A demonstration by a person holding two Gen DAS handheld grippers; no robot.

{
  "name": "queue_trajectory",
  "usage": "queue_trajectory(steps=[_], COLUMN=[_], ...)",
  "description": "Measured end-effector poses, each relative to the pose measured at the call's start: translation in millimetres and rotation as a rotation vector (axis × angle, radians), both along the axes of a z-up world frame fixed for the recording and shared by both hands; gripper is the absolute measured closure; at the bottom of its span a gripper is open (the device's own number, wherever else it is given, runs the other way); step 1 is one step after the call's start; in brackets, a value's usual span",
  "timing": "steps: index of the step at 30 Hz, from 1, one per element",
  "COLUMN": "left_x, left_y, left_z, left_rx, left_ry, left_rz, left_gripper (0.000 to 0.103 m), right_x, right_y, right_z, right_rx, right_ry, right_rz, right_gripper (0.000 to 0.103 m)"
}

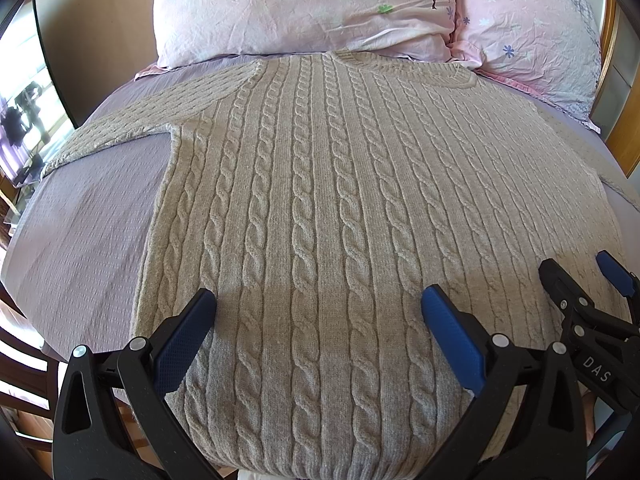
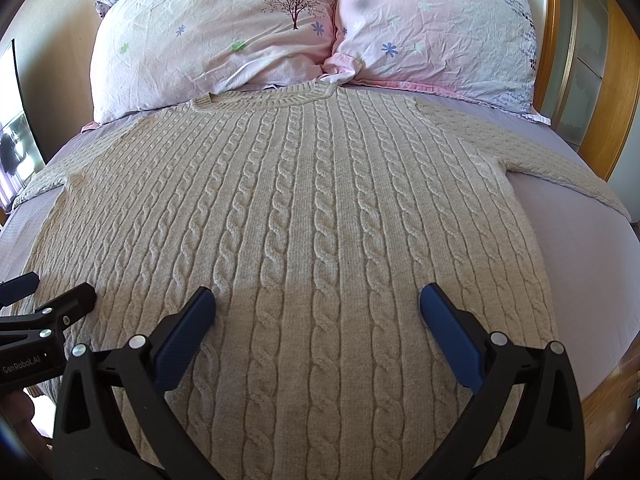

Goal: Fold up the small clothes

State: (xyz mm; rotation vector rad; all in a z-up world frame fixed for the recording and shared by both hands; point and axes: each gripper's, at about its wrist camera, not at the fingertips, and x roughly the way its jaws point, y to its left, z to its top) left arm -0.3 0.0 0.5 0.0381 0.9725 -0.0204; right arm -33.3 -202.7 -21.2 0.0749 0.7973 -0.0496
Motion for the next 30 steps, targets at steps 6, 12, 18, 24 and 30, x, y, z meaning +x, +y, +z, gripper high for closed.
queue_trajectory(steps=[6, 12, 18, 24, 30], left_x=[0.3, 6.5, 6.8, 19.7, 56.6], left_y=[-0.1, -4.0, -1.9, 37.6, 82.5], left_z=[-0.1, -0.9, 6.9, 31.8, 46.7], left_rx=[0.001, 0.005, 0.017, -0.166, -0.244], left_ry=[0.004, 0.044, 0.031, -0.15, -0.266], left_rz=[-0.003, -0.026, -0.071, -0.062, 0.035], left_gripper=[0.001, 0.001, 0.001, 0.001, 0.001], right_x=[-1.0, -3.5, -8.9, -8.9, 16.1], right_y=[0.2, -5.5, -98.1, -321.9, -439.1], right_z=[-1.6, -3.8, 34.7, 47.3, 2.9], right_rx=[-0.005, -0.01, 0.222, 0.509, 0.695], right_ry=[0.005, -0.021, -0.164, -0.264, -0.133], right_rz=[0.006, 0.09, 0.085, -0.557, -0.86], right_gripper=[0.002, 0.002, 0.003, 0.042, 0.047])
